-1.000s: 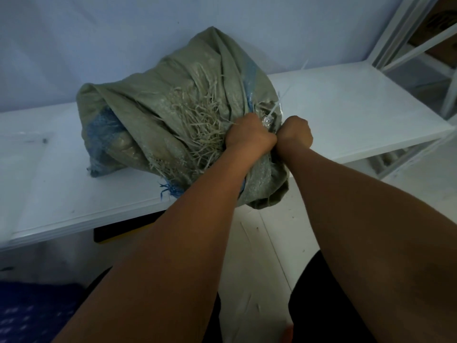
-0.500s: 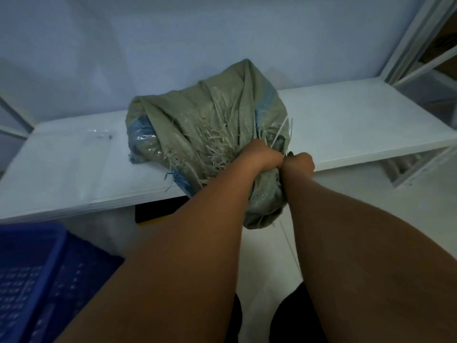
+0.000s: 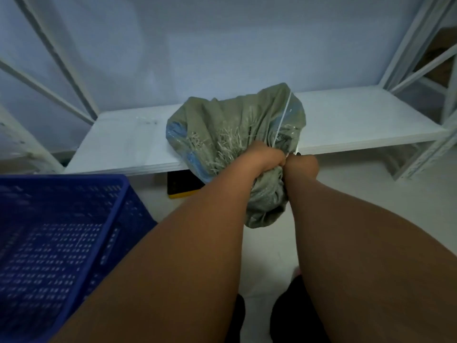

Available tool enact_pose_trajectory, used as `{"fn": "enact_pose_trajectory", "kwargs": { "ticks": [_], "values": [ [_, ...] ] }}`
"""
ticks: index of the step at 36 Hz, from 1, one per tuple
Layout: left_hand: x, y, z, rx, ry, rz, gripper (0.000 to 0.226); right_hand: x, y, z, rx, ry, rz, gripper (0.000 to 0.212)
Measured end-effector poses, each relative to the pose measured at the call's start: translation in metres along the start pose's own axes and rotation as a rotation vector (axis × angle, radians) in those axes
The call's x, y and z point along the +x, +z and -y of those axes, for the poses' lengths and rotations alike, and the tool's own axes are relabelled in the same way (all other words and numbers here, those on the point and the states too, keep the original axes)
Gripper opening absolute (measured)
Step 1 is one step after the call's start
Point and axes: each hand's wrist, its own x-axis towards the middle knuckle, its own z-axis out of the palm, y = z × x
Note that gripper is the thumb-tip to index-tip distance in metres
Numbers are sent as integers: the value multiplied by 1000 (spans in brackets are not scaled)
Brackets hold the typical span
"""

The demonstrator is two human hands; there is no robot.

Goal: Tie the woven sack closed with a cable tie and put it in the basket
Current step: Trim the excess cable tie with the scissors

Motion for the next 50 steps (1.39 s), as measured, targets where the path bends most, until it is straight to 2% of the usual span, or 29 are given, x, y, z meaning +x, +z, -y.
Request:
{"fn": "enact_pose_trajectory", "kwargs": {
  "ticks": [7,12,16,21,24,28,31,33,36,39,45,47,50],
  "values": [
    [-52,-4,15,-50,21,-20,38,-44,-18,-7,33,-37,-15,36],
    [-83,-5,19,-50,-13,9,52,-64,-31,-3,29,-59,-41,32],
    [-103,-7,11,2,-36,182,18,-77,-41,4,57,-84,-78,31],
    [-122,-17,2,42,-2,219,26,-89,-48,22,64,-145,-54,34],
    [-127,-25,-1,53,10,225,23,-95,-51,35,67,-181,-42,32],
    [-130,-35,-4,90,37,86,12,-101,-51,50,88,-226,-19,32],
    [-119,-36,6,73,77,-128,28,-103,-48,52,126,-219,-5,25],
    [-114,-34,12,106,137,-225,26,-106,-45,50,145,-191,26,28],
    [-108,-31,18,96,165,-291,24,-114,-43,53,160,-164,81,23],
    [-100,-34,17,27,244,-401,15,-116,-38,57,213,-140,113,30],
    [-91,-42,15,-47,354,-505,26,-118,-28,65,331,-123,134,27],
    [-88,-45,16,-86,355,-528,27,-118,-27,66,411,-90,192,31],
    [-79,-49,19,-110,336,-560,29,-122,-31,67,487,-36,355,50]
  ]
}}
